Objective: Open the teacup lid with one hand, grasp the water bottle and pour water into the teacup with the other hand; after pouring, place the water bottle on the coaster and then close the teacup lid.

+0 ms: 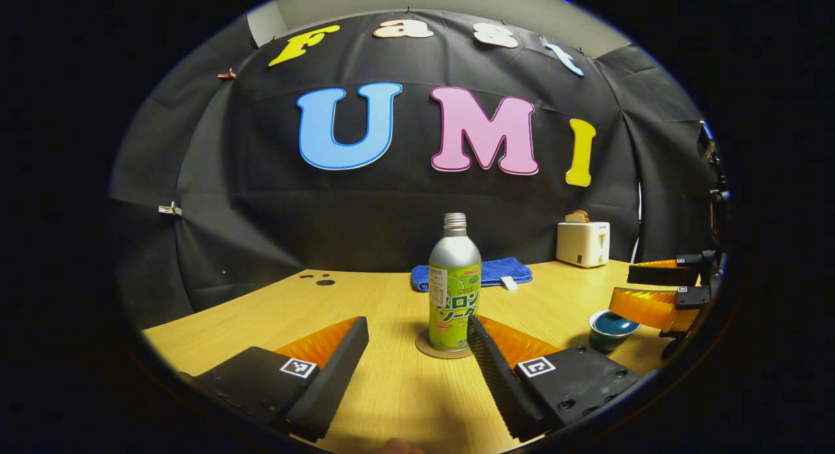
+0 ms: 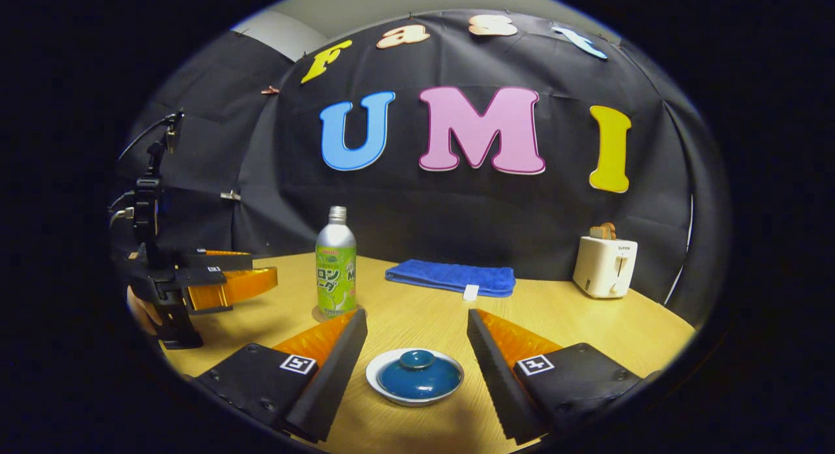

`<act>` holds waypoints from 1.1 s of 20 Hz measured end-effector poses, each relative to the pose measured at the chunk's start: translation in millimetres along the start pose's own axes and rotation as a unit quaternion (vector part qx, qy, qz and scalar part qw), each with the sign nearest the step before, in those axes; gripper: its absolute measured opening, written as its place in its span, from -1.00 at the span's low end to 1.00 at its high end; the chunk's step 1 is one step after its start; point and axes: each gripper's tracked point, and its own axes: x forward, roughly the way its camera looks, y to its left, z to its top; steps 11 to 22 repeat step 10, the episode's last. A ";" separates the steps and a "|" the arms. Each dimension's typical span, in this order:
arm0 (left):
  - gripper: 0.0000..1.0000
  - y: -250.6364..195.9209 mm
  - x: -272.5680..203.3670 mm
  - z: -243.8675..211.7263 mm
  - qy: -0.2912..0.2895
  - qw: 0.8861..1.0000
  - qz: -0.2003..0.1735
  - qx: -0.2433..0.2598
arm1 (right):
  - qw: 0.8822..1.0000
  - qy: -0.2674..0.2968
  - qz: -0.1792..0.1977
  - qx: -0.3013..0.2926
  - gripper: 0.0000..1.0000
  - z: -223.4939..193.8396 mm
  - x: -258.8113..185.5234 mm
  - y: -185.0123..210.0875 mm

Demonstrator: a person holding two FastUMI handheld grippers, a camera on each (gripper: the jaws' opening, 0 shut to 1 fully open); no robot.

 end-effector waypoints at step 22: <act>0.92 -7.8 -2.2 0.4 -0.001 1.000 -0.002 0.000 | 0.989 -0.002 -0.144 0.025 0.96 -3.4 -10.5 -63.5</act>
